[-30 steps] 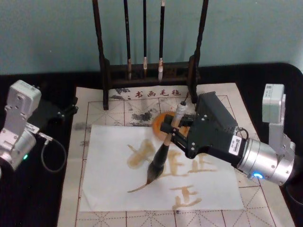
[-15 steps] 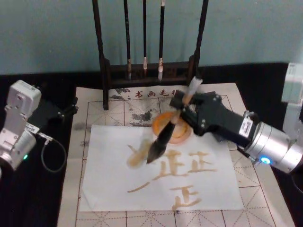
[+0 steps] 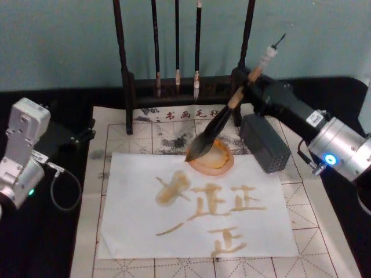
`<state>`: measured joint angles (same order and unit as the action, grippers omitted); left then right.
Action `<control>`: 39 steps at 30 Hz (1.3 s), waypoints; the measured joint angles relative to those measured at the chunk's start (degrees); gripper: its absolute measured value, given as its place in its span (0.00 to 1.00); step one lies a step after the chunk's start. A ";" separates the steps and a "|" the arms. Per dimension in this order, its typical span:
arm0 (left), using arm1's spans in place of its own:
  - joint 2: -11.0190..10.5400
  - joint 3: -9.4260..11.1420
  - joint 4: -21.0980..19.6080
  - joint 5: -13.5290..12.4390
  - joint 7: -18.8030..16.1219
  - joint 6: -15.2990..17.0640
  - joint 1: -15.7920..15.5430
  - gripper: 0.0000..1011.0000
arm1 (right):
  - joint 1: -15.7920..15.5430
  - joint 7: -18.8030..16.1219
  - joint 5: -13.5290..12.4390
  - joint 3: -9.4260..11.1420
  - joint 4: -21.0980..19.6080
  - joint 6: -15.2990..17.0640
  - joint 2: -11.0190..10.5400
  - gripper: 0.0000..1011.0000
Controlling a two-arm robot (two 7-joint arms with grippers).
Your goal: Pick up the brush from the inkstone, write on the paper, then place the brush back to its original position.
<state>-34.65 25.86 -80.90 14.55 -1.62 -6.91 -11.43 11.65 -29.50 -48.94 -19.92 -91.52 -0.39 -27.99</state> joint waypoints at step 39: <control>0.00 0.00 0.00 0.00 0.00 0.00 0.00 0.99 | 7.27 19.40 -8.85 0.88 13.64 9.63 6.75 0.19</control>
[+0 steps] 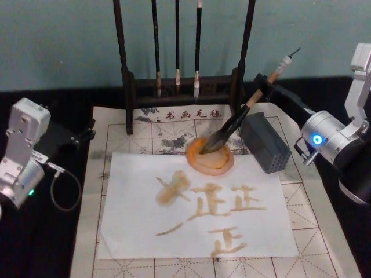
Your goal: Pick up the brush from the inkstone, write on the paper, then place the brush back to its original position.
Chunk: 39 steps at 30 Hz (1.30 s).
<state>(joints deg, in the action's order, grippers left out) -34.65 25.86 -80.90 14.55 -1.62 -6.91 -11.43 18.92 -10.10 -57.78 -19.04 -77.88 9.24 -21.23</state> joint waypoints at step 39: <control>0.00 0.00 0.00 0.00 0.00 0.00 0.00 0.99 | 0.88 10.25 -11.98 1.08 1.16 5.52 1.48 0.19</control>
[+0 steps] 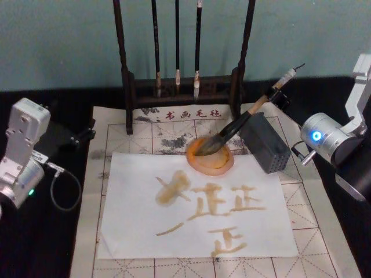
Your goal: Pick up the brush from the inkstone, write on the paper, then place the brush back to its original position.
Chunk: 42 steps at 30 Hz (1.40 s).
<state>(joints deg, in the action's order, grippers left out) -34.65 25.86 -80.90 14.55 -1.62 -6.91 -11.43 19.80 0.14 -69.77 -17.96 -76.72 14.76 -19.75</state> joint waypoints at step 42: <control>0.00 0.00 0.00 0.00 0.00 0.00 0.00 0.99 | 0.47 3.93 -4.82 -3.75 0.10 -3.58 -2.09 0.19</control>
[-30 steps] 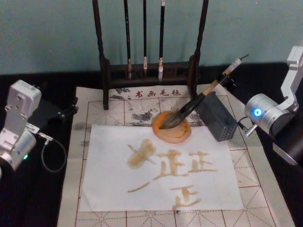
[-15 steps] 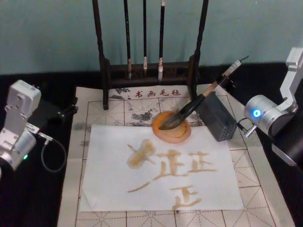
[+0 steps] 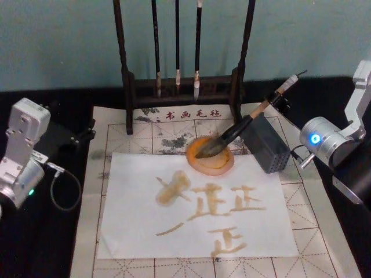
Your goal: Pick up the brush from the inkstone, write on the paper, then place the brush back to its original position.
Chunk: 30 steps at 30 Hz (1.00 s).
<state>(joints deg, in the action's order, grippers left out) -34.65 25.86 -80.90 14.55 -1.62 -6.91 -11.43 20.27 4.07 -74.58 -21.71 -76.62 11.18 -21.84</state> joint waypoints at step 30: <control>0.00 0.00 0.00 0.00 0.00 0.00 0.00 0.99 | 0.06 0.14 -1.11 -0.55 -0.07 -0.05 -0.40 0.28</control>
<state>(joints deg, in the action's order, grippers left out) -34.65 25.86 -80.90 14.55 -1.62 -6.91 -11.43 20.33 4.22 -75.69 -22.27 -76.69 11.13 -22.24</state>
